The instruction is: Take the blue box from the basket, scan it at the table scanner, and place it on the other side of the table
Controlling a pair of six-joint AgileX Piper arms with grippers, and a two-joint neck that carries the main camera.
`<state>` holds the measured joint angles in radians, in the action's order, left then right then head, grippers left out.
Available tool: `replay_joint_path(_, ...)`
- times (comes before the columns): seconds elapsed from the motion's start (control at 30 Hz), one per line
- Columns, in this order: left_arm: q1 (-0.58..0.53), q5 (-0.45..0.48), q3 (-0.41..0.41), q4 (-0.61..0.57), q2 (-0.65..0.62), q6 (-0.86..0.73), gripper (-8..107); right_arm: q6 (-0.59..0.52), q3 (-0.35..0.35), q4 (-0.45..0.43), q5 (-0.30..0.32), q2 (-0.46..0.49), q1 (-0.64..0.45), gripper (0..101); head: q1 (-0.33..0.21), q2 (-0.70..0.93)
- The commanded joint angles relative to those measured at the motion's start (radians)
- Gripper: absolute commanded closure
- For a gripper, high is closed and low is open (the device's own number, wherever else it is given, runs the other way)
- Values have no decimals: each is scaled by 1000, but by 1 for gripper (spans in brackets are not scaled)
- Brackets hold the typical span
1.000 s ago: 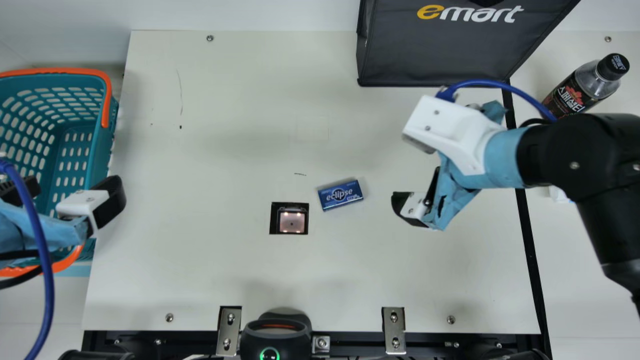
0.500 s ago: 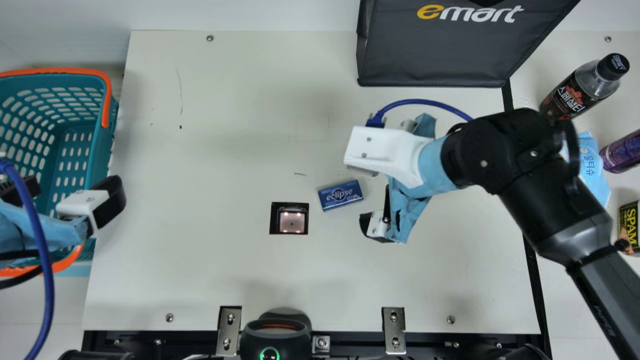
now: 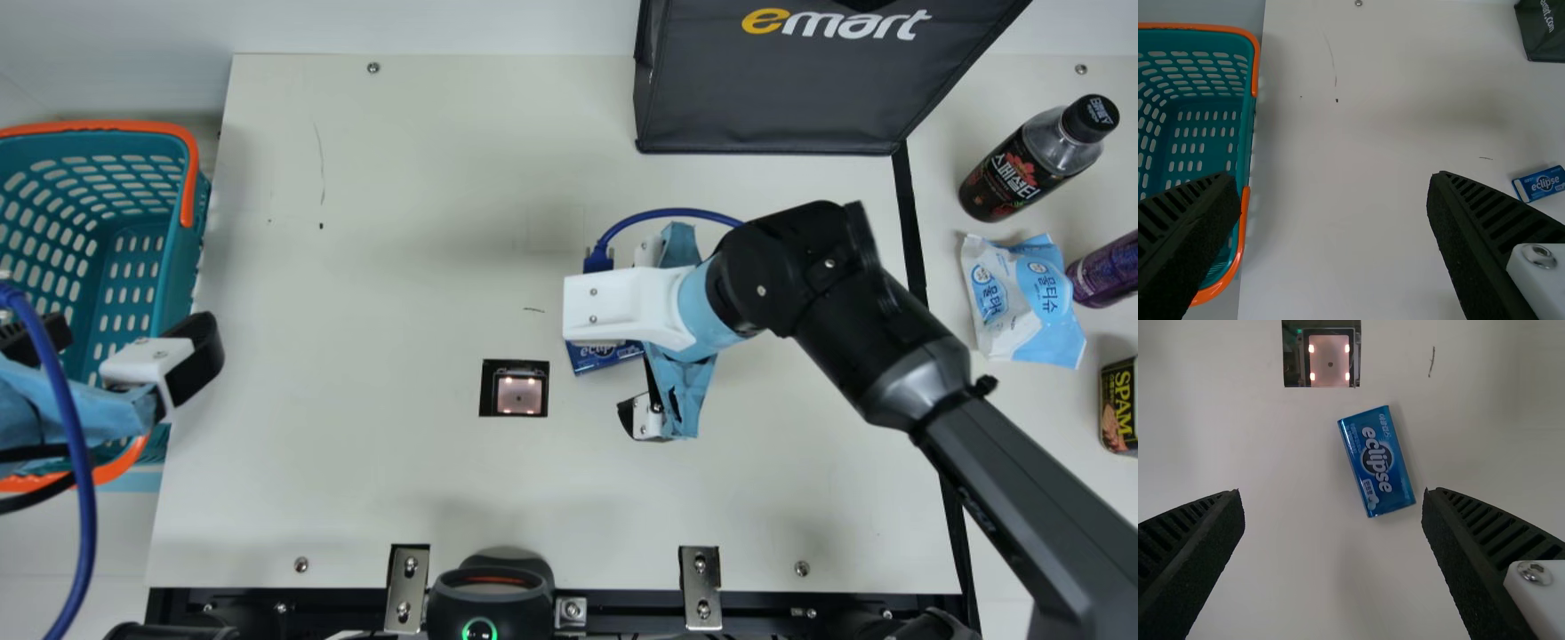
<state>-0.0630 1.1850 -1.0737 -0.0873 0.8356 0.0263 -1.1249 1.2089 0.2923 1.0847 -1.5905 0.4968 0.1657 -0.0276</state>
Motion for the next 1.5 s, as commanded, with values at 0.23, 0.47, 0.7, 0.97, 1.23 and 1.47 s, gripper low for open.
replay_joint_path(0.23, 0, 0, 0, 0, 0, 0, 9, -135, 14, 0, -56, -92, 13, 6, -27, 0)
replay_joint_path(0.47, 0, 0, 0, 0, 0, 0, 9, -180, 37, -2, -94, -165, 27, 6, -27, 0)
replay_joint_path(0.7, 0, 0, 0, 0, 0, 0, 9, -191, 62, -16, -113, -231, 42, 6, -27, 0)
replay_joint_path(0.97, 0, 0, 0, 0, 0, 0, 9, -186, 86, -36, -114, -283, 50, 6, -27, 0)
replay_joint_path(1.23, 0, 0, 0, 0, 0, 0, 9, -175, 112, -53, -80, -319, 55, 6, -27, 0)
replay_joint_path(1.47, 0, 0, 0, 0, 0, 0, 9, -169, 134, -73, -24, -342, 61, 6, -27, 0)
